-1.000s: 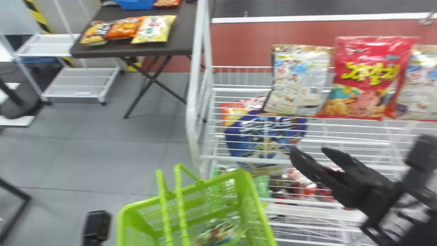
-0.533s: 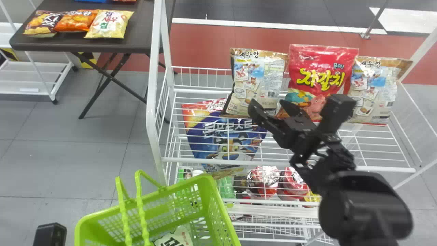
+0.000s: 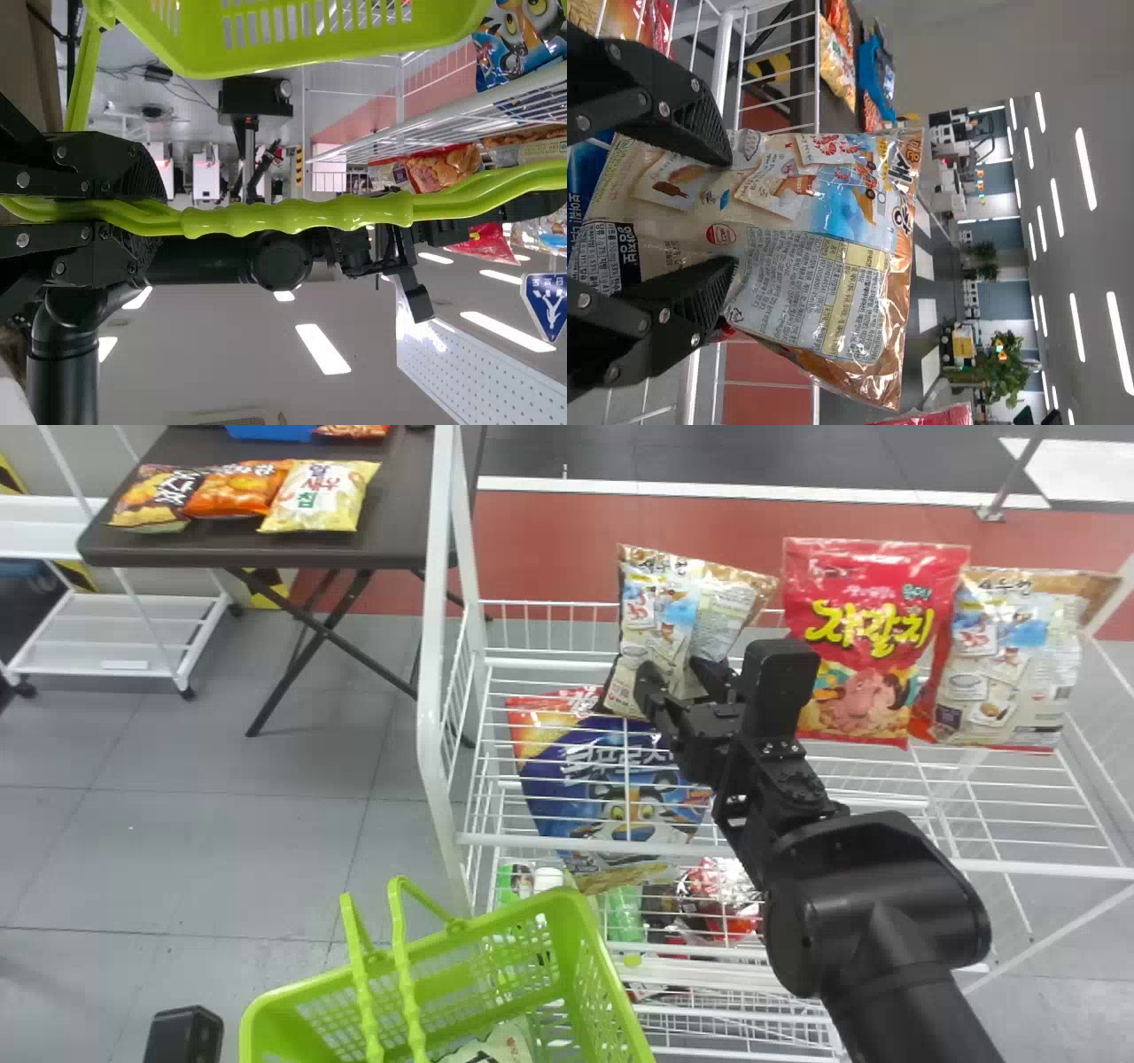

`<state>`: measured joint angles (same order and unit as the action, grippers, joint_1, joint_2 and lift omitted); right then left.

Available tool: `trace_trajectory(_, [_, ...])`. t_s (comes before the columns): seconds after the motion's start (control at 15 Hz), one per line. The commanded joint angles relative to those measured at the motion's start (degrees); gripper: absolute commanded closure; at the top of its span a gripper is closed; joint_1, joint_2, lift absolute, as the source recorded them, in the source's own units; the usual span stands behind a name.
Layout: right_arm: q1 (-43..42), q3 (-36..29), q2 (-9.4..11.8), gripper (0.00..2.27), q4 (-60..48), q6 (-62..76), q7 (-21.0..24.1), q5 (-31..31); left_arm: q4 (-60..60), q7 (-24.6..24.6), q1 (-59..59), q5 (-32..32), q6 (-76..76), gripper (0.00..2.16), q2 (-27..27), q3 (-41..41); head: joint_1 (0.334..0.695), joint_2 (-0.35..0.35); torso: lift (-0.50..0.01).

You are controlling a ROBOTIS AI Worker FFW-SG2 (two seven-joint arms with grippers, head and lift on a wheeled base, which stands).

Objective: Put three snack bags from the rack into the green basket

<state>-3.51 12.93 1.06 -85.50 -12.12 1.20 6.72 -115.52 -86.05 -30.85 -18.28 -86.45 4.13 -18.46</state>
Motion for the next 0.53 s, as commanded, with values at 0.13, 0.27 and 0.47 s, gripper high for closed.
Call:
trace_trajectory(0.13, [1.13, 0.78, 0.17, 2.26, -0.9, 1.61, -0.15, -0.4, 0.21, -0.09, 0.0, 0.0, 0.0, 2.15, 0.0, 0.0, 0.695, 0.032, 0.0])
trace_trajectory(0.27, [3.77, 0.25, 0.61, 2.26, -3.8, 1.43, -1.2, -0.4, 0.21, -0.09, 0.0, 0.0, 0.0, 2.15, 0.09, -0.18, 0.695, 0.035, 0.0])
trace_trajectory(0.47, [13.17, -1.6, 1.31, 2.26, -19.35, -4.54, -3.05, 1.19, 0.21, -0.35, 0.0, 0.0, -0.17, 2.15, 0.09, -0.88, 0.695, 0.036, 0.0])
